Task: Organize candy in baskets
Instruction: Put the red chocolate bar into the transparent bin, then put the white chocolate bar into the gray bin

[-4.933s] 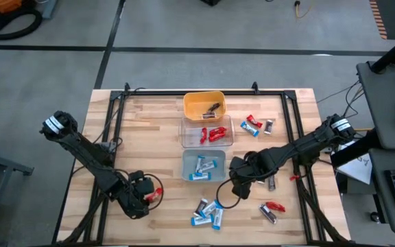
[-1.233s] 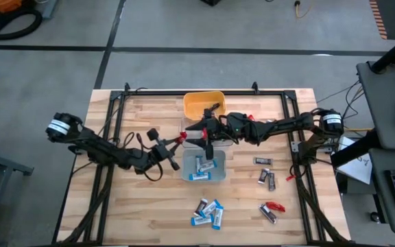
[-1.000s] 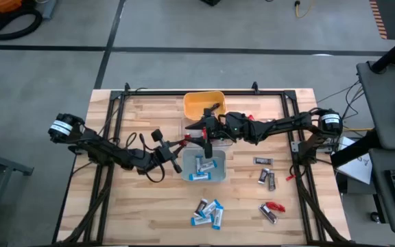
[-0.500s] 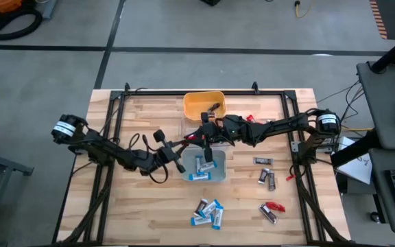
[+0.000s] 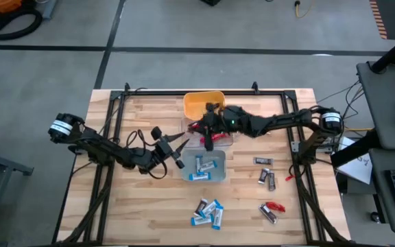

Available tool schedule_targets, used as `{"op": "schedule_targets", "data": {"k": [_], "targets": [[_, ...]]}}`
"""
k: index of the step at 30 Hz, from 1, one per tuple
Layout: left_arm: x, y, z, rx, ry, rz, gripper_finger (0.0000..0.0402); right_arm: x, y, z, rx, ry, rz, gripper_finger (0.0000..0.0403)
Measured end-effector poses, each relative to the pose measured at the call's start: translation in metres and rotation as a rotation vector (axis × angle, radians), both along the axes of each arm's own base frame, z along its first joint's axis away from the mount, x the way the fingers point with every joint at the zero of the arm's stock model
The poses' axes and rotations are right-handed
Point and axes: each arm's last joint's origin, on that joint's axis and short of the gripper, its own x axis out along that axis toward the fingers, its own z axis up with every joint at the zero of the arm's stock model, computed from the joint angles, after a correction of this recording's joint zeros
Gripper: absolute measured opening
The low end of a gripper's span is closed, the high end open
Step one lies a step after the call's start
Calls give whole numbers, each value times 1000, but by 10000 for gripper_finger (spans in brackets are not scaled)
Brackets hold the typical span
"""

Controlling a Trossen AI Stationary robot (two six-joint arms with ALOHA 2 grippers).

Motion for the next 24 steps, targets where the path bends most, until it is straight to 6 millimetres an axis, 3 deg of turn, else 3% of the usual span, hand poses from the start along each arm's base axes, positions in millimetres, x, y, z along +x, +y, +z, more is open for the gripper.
{"op": "schedule_targets", "data": {"k": [3,9,18,24], "targets": [[0,2,-3,-6,22,30,154,-12,-23,-5,21,131,-88,29],[0,15,-2,-28,16,124,166,-40,-55,-39,120,503,-248,36],[3,42,0,-77,2,54,166,-44,-59,-43,147,541,-260,116],[-6,50,7,-183,52,-76,166,-47,-58,-40,160,550,-275,170]]}}
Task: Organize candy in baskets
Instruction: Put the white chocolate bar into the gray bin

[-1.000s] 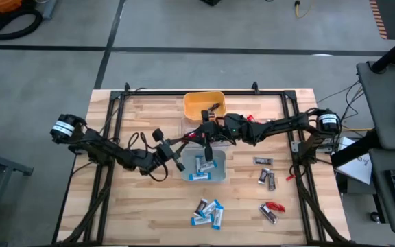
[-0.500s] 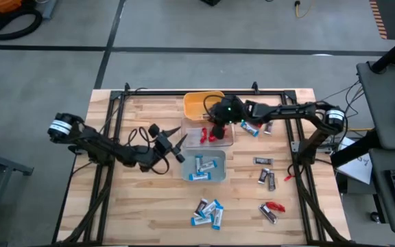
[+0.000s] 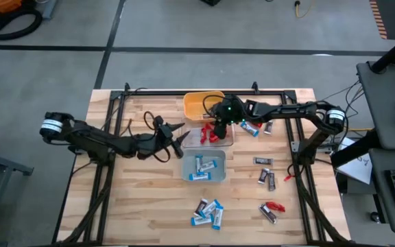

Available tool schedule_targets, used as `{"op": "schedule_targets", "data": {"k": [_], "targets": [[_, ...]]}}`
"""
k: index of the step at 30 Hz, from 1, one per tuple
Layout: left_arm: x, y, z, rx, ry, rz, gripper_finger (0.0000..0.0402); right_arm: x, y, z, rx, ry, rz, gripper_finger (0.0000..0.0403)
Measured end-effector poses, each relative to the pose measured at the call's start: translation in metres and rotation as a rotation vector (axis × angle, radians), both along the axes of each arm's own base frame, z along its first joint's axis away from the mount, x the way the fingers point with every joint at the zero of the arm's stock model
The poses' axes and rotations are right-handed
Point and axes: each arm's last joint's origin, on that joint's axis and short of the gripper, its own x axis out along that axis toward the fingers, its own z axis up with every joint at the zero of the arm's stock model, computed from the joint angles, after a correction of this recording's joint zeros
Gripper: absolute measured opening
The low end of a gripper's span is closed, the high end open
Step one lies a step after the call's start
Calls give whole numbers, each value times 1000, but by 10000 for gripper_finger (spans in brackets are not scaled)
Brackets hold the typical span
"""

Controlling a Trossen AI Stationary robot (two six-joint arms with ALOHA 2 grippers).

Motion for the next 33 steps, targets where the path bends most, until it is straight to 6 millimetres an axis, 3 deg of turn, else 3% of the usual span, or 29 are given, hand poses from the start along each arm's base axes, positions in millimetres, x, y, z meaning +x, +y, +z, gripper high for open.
{"op": "schedule_targets", "data": {"k": [4,11,17,24,33], "targets": [[-14,2,5,-93,73,-96,166,-7,2,12,55,59,-46,183],[-44,4,17,-121,175,-83,166,-27,10,33,215,276,-149,175],[-54,5,23,-117,182,-80,166,-40,15,40,294,432,-233,171],[-57,5,22,-114,208,-78,166,-64,16,31,320,651,-374,173],[-57,5,17,-112,252,-75,166,-88,9,-5,396,750,-499,175]]}}
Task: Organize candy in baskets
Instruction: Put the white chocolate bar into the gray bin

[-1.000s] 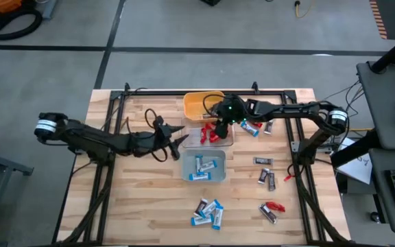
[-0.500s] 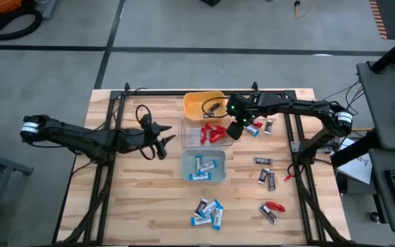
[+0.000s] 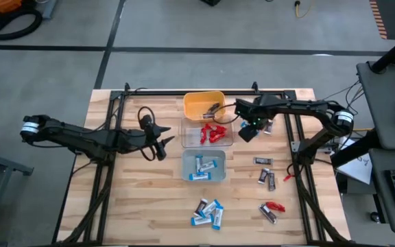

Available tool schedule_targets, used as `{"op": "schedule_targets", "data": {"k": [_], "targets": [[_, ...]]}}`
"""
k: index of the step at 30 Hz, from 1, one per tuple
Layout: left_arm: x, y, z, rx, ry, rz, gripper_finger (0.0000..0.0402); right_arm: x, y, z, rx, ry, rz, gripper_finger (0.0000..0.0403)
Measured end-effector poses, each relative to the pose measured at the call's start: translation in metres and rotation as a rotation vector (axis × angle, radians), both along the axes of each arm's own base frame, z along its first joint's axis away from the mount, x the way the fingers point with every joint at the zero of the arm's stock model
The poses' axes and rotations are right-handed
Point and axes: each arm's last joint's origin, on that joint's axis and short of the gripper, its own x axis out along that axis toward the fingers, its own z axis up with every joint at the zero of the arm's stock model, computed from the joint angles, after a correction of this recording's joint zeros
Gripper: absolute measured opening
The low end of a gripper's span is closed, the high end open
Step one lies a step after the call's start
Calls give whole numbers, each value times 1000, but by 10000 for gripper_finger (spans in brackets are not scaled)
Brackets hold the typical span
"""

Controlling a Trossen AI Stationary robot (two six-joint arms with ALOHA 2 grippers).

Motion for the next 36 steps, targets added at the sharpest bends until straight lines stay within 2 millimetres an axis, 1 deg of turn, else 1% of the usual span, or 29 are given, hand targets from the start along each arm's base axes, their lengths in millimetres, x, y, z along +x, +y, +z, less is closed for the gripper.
{"op": "schedule_targets", "data": {"k": [3,8,11,17,30,33,36], "targets": [[-1,0,-1,1,13,0,166,-6,0,-11,6,12,-26,178],[-1,0,-2,3,29,1,166,-6,-3,-25,-22,-42,-40,178],[-1,0,-2,3,29,1,166,-6,-4,-29,-34,-59,-45,179],[-1,0,-2,3,28,1,166,-10,-4,-34,-77,-26,-54,180],[-1,0,-1,2,16,2,166,-16,-3,-63,-121,-109,-70,180],[-1,0,-1,2,13,1,166,-17,-3,-65,-121,-109,-70,167],[0,0,-1,2,8,1,166,-16,-3,-65,-119,-115,-71,132]]}}
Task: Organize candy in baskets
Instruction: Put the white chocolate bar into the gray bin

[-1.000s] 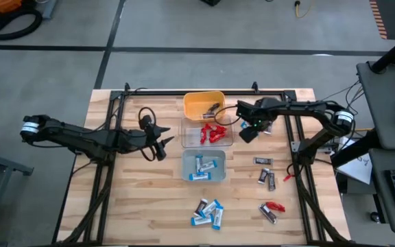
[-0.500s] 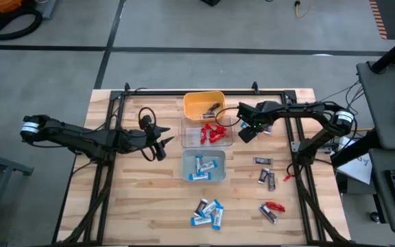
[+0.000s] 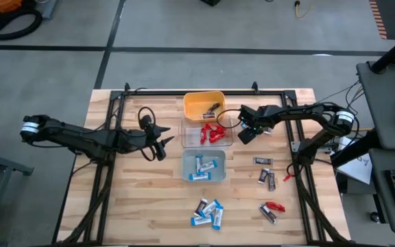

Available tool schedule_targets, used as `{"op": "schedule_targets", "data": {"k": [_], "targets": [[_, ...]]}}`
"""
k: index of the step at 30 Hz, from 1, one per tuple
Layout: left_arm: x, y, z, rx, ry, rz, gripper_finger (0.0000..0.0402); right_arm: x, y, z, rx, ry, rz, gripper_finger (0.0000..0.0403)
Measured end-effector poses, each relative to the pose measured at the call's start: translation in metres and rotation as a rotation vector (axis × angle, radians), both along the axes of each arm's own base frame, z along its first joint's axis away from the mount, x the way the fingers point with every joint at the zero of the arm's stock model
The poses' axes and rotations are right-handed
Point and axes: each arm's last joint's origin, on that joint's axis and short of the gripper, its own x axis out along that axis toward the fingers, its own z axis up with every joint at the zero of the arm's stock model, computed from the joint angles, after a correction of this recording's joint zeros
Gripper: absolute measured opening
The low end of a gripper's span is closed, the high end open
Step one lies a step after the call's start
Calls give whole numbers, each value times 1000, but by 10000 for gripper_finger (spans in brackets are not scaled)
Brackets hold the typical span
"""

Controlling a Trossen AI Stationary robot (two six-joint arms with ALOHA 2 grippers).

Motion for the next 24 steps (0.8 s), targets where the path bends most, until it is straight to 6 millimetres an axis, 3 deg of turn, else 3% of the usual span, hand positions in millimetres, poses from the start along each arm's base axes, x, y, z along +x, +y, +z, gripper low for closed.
{"op": "schedule_targets", "data": {"k": [6,10,14,24], "targets": [[0,0,0,-5,-3,2,166,-1,0,0,-14,8,-2,48],[0,0,0,-29,-20,13,166,-1,0,2,-16,5,-3,18],[0,0,1,-54,-37,23,166,-2,1,12,-14,-20,-1,9],[6,-1,-7,-71,-9,32,166,-15,9,69,-106,-213,16,8]]}}
